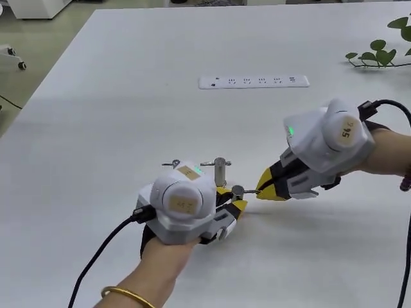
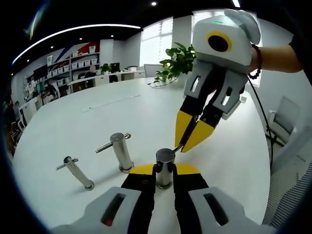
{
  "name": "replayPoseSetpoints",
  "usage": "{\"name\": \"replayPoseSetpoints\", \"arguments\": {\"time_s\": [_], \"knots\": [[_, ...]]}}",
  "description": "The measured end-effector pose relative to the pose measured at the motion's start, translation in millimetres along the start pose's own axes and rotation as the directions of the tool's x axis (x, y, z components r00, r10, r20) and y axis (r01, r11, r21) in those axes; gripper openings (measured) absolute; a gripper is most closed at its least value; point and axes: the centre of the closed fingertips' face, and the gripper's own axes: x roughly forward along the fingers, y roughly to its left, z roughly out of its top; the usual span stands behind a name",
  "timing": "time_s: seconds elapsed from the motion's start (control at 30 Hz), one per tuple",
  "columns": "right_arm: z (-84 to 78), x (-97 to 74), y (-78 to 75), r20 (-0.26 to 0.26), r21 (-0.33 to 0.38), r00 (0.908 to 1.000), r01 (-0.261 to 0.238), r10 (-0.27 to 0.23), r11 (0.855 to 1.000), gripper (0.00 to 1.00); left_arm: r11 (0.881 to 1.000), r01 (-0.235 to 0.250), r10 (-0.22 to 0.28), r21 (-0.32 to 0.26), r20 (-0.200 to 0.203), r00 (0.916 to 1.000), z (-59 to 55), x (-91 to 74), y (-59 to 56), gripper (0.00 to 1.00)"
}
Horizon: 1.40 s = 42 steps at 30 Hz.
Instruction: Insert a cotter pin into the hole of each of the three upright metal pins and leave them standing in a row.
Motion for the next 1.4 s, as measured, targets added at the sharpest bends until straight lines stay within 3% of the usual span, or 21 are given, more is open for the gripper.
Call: {"name": "replayPoseSetpoints", "arguments": {"time_s": [0.3, 0.47, 0.8, 0.93, 1.03, 1.2, 1.4], "knots": [[3.6, 2.1, -0.9, -0.012, 0.045, 0.9999, 0.009, -0.009, 0.999, 0.00, 0.997, -0.068, 0.069, -0.020, 0.034, 0.9971, -1.0, 0.1, 2.2, 0.10], [6.6, 3.3, -0.1, -0.011, 0.120, 0.9998, 0.016, -0.015, 0.993, 0.00, 0.996, -0.081, 0.082, -0.032, 0.035, 0.9960, -1.6, -0.5, 3.2, 0.10], [15.6, 8.6, 0.4, 0.000, 0.101, 0.9997, 0.024, -0.024, 0.995, 0.00, 0.993, -0.104, 0.106, -0.046, 0.027, 0.9940, -6.5, -1.5, 3.4, 0.10], [18.6, 9.8, -0.2, 0.014, 0.054, 0.9992, 0.037, -0.038, 0.998, 0.00, 0.992, -0.111, 0.113, -0.056, 0.029, 0.9932, -7.1, -1.8, 4.0, 0.10], [17.8, 8.7, 0.2, 0.015, 0.069, 0.9989, 0.042, -0.043, 0.997, 0.02, 0.992, -0.114, 0.115, -0.053, 0.029, 0.9929, -7.4, -2.2, 3.7, 0.10], [18.2, -0.9, 0.7, 0.044, 0.130, 0.9968, 0.061, -0.067, 0.990, 0.14, 0.992, -0.111, 0.113, -0.062, 0.029, 0.9931, -8.2, -2.7, 3.7, 0.10], [9.9, -7.2, 0.9, 0.044, 0.149, 0.9959, 0.072, -0.079, 0.986, 0.07, 0.991, -0.114, 0.116, -0.065, 0.029, 0.9928, -8.1, -2.7, 3.7, 0.10]]}}
